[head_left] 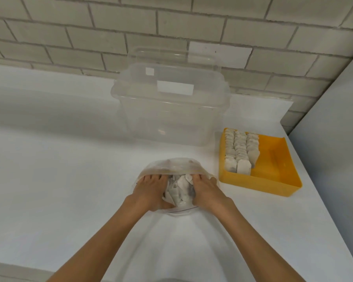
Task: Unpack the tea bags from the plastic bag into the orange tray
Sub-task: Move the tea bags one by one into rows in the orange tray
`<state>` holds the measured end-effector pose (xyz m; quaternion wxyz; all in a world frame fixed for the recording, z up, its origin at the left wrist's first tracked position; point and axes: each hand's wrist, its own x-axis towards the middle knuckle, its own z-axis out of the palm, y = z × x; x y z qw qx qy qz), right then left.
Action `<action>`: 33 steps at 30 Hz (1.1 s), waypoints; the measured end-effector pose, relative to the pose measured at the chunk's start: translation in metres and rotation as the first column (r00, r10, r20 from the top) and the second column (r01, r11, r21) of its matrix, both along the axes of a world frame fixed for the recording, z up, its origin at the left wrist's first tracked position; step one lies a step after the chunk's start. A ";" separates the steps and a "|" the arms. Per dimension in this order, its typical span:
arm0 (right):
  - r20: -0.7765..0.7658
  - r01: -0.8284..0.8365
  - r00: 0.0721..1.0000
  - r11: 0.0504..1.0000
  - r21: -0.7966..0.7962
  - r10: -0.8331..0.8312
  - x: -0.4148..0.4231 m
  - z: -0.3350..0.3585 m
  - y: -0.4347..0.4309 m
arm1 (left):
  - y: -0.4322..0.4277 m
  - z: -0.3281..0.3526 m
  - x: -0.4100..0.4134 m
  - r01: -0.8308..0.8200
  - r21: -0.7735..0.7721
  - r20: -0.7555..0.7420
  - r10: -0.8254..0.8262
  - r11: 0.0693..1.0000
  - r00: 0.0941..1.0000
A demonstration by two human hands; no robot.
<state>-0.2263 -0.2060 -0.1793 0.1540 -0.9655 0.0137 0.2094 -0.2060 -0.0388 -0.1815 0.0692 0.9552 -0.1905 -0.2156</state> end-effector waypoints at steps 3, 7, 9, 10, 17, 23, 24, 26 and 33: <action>0.028 0.005 1.000 1.000 0.007 -0.005 0.008 -0.003 0.000 | 0.005 -0.002 0.005 0.003 -0.023 -0.035 -0.003 1.000 0.999; 0.102 -0.048 0.994 0.983 0.179 0.030 0.020 0.002 -0.008 | 0.007 0.003 0.015 -0.002 -0.126 -0.014 0.000 0.992 1.000; 0.114 -0.030 0.994 0.954 0.299 -0.004 0.025 0.007 -0.017 | 0.008 0.006 0.020 -0.034 -0.218 -0.022 0.030 0.975 0.999; 0.134 -0.017 0.990 0.935 0.354 -0.033 0.026 0.010 -0.022 | 0.009 0.008 0.022 -0.053 -0.272 -0.033 0.046 0.961 0.998; 0.109 -0.146 0.987 0.950 0.277 0.119 0.027 0.018 -0.025 | 0.007 0.015 0.014 -0.025 -0.381 -0.081 -0.007 0.924 0.997; 0.330 -0.216 0.933 0.958 0.190 0.145 0.017 0.038 -0.014 | 0.013 0.027 0.016 -0.044 -0.382 -0.138 -0.010 0.923 0.990; 0.372 -0.212 0.919 0.960 0.185 0.131 0.013 0.039 -0.009 | 0.015 0.028 0.017 -0.059 -0.393 -0.142 0.002 0.918 0.990; 0.379 -0.175 0.921 0.966 0.189 0.093 0.007 0.037 0.001 | 0.017 0.031 0.017 -0.105 -0.438 -0.165 0.035 0.893 0.986; 0.338 -0.111 0.937 0.993 0.046 0.089 0.002 0.017 0.018 | 0.024 0.033 0.013 -0.158 -0.572 -0.116 0.111 0.805 0.987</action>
